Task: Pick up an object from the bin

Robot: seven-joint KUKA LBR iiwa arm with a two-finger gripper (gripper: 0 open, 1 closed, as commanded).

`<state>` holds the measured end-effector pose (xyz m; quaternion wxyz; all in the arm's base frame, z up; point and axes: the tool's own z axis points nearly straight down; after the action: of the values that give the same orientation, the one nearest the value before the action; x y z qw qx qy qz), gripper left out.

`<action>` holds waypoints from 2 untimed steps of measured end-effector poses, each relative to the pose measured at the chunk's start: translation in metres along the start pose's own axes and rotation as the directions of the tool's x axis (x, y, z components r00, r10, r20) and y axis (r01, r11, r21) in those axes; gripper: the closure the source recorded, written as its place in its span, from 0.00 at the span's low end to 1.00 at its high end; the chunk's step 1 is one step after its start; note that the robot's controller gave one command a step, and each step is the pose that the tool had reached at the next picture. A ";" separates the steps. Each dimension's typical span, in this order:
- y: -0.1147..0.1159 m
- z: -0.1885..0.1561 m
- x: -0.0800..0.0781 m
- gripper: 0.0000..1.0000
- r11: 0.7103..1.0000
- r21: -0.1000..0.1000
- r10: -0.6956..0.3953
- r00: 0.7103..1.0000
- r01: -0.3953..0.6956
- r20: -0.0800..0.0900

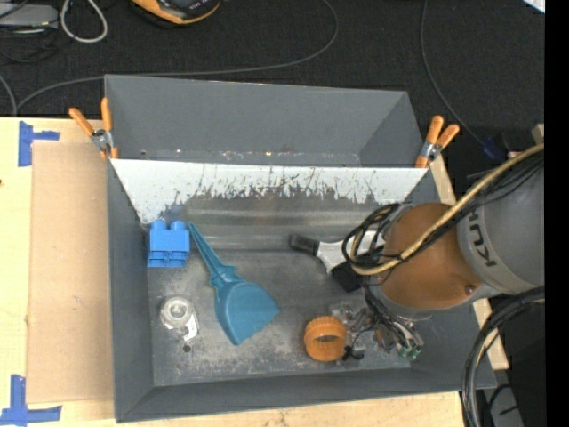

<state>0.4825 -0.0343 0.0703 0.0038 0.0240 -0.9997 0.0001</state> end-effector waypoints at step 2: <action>0.012 -0.105 0.001 1.00 1.000 -0.001 -0.009 1.000 0.009 -0.006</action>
Offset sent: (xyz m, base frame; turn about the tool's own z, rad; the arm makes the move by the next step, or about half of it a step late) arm -0.0007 0.0248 0.2367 -0.0304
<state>0.4816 -0.0227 0.1752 0.0070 0.0288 -0.9996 -0.0001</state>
